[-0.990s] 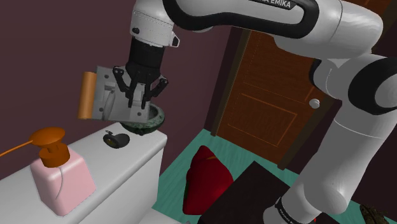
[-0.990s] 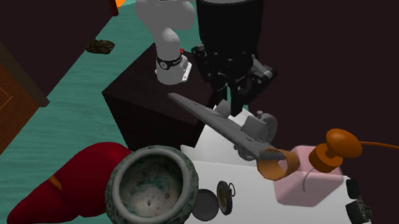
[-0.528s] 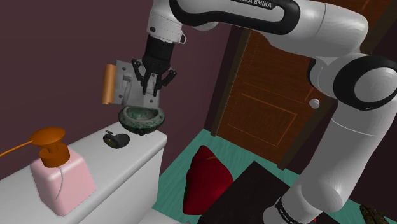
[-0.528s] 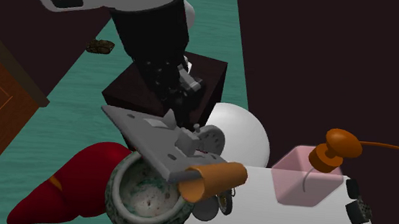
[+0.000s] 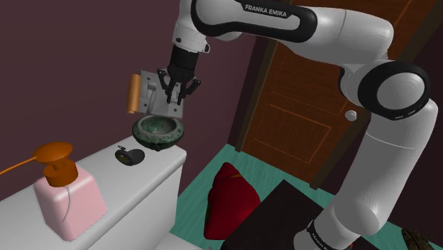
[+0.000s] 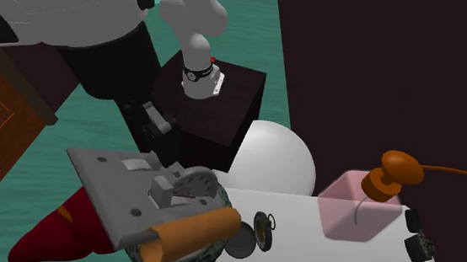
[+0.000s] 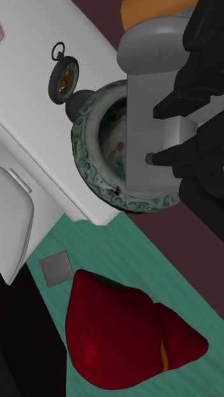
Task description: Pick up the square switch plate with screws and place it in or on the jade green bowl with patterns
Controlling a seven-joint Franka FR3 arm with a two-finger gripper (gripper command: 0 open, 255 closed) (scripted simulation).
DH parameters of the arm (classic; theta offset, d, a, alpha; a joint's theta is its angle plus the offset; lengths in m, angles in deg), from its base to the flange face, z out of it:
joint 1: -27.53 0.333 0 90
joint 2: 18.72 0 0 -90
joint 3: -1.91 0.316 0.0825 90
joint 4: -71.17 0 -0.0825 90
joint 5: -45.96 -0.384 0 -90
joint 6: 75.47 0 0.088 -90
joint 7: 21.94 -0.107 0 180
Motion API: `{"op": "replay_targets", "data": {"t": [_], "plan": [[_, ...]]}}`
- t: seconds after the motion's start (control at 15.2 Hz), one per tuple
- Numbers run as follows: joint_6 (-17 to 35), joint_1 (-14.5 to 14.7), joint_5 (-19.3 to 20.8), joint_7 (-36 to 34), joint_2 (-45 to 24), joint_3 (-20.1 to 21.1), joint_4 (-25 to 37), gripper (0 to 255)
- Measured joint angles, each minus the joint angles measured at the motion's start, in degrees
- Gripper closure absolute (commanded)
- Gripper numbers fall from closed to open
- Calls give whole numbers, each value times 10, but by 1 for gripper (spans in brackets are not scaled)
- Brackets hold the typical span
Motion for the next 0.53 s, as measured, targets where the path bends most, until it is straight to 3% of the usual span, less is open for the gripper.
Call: {"op": "replay_targets", "data": {"t": [0.53], "plan": [[61,-6,-7,10,10,-2,-71,255]]}}
